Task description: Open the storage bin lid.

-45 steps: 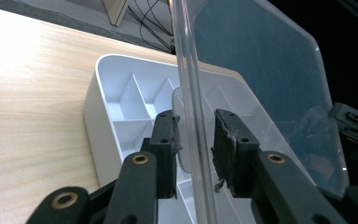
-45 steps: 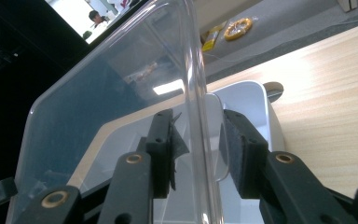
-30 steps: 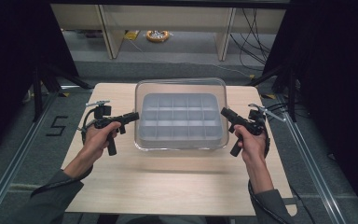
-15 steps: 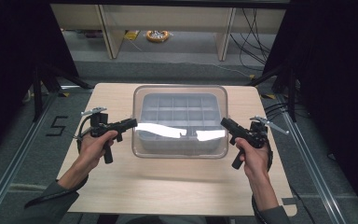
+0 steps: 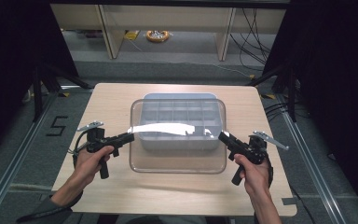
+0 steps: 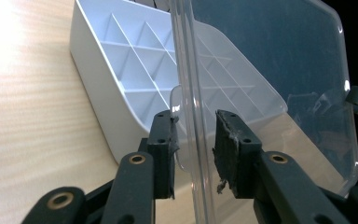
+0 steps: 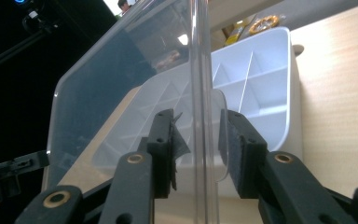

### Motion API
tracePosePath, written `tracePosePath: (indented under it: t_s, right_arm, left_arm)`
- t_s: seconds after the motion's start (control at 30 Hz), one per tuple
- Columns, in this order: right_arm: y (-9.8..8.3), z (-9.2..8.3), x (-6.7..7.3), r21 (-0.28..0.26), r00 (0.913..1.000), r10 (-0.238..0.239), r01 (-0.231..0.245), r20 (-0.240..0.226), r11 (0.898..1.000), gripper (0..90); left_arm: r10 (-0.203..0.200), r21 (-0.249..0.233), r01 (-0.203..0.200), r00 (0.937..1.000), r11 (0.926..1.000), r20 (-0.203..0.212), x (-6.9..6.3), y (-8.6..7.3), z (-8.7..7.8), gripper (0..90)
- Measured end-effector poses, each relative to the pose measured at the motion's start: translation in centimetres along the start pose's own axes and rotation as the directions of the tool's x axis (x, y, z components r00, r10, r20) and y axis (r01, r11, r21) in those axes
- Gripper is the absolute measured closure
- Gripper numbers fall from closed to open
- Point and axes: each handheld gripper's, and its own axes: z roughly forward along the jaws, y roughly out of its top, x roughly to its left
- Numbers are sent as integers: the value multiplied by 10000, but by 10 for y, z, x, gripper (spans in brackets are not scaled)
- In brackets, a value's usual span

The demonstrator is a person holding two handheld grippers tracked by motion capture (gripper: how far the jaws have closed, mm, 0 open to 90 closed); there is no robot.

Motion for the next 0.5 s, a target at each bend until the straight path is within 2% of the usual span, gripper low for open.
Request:
tracePosePath:
  t_s: [0.2,0.23,0.3,0.37,0.43,0.47,0.5]
  right_arm:
    - [-16,-10,-1,114,9999,123,-123,52,9999,664]
    - [-17,-11,-2,93,10000,83,-83,-20,9999,664]
    - [-21,-14,-2,179,9999,83,-84,83,9998,664]
    - [-23,-16,-2,181,10000,80,-81,52,9998,665]
    - [-27,-18,-3,62,9999,-115,114,29,9999,664]
    - [-28,-20,-1,263,9996,105,-112,245,9996,664]
    - [-30,-21,-1,305,9998,129,-134,152,9994,664]
  left_arm:
    - [-45,197,42,9999,9998,153,-2,-15,-4,680]
    - [-27,208,21,9996,9998,296,-1,-16,-5,680]
    - [-73,252,67,9997,9997,230,-2,-21,-6,683]
    - [-118,306,108,9994,9995,331,-2,-26,-8,685]
    - [-92,359,80,9994,9993,336,-3,-30,-10,686]
    - [-91,381,77,9993,9992,367,-3,-33,-11,686]
    - [-127,383,113,9993,9992,359,-3,-35,-12,686]
